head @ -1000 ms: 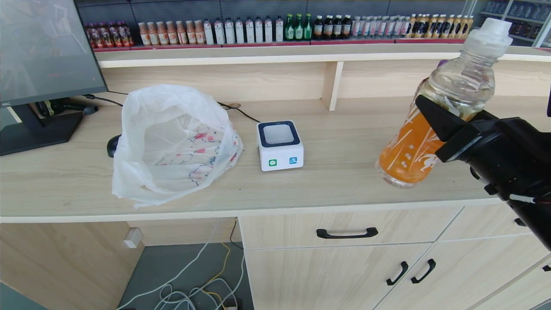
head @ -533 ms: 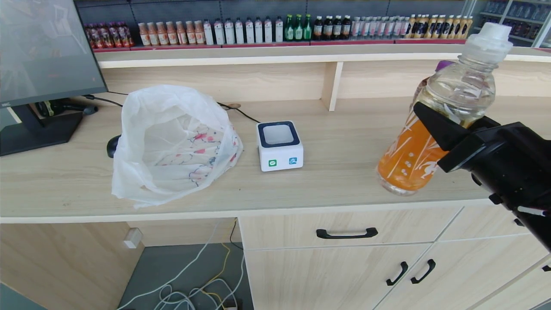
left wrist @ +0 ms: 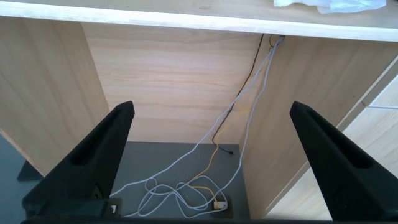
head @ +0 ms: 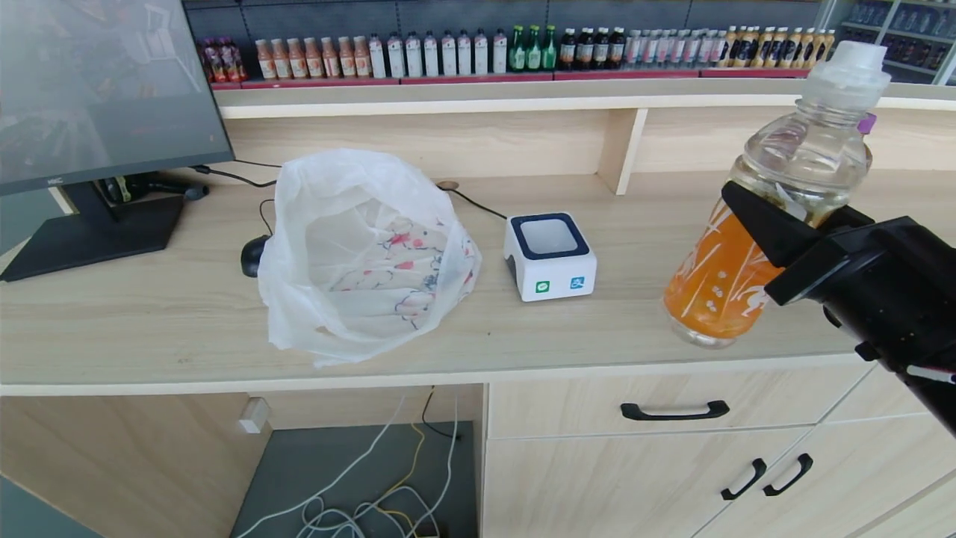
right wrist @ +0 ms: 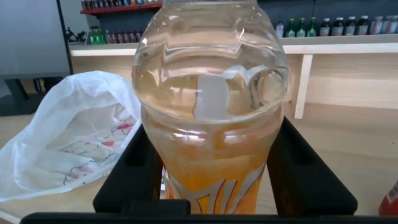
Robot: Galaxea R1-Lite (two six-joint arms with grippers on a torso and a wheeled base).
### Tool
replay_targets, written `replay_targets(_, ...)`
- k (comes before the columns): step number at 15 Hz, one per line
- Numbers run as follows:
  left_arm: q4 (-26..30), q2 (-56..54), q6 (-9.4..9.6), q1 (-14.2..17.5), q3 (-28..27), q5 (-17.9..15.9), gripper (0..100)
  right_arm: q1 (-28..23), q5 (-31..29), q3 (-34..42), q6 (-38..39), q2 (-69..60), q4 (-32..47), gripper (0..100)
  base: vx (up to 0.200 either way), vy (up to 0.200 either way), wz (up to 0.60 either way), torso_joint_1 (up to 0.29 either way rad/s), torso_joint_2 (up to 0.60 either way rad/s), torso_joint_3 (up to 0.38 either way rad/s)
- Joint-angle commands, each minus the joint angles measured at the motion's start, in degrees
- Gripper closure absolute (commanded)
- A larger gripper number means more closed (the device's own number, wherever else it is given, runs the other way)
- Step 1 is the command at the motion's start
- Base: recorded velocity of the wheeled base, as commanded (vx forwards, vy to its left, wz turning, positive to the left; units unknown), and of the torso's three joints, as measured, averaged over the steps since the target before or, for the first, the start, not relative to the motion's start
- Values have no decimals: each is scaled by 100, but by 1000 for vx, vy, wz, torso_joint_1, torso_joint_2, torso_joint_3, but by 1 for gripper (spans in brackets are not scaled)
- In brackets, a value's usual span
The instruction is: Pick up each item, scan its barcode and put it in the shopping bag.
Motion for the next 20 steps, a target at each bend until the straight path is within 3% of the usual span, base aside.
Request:
replay_targets(1, -4, -2, 9, 4, 0, 1, 0, 1, -1, 6, -2, -62, -8, 100, 0, 200, 0, 2, 2, 7)
replay_targets(12, -13, -2, 26, 4, 0, 1, 0, 159, -54, -460, -28, 360, -8, 100, 0, 0, 0, 0, 0, 0)
replay_targets(20, -13, -2, 18, 4, 0, 1, 0, 704, -458, -2543, -98, 1836, 572, 100, 0, 0, 0, 0, 0, 0)
